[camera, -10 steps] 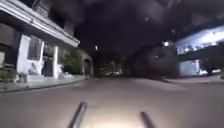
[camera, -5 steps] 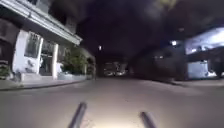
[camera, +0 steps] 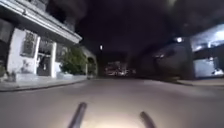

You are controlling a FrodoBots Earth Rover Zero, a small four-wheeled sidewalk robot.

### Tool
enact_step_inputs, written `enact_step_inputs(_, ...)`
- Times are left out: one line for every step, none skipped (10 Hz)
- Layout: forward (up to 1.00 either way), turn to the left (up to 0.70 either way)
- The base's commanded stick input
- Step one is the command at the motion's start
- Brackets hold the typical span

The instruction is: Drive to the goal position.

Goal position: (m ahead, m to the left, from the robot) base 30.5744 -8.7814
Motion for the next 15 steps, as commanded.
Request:
enact_step_inputs(1.00, -0.33)
enact_step_inputs(1.00, 0.03)
enact_step_inputs(1.00, 0.03)
enact_step_inputs(1.00, 0.03)
enact_step_inputs(1.00, 0.03)
enact_step_inputs(1.00, 0.03)
enact_step_inputs(1.00, 0.03)
enact_step_inputs(1.00, 0.03)
enact_step_inputs(1.00, 0.03)
enact_step_inputs(1.00, 0.03)
enact_step_inputs(1.00, 0.03)
enact_step_inputs(1.00, 0.03)
enact_step_inputs(1.00, 0.03)
enact_step_inputs(1.00, 0.03)
enact_step_inputs(1.00, 0.03)
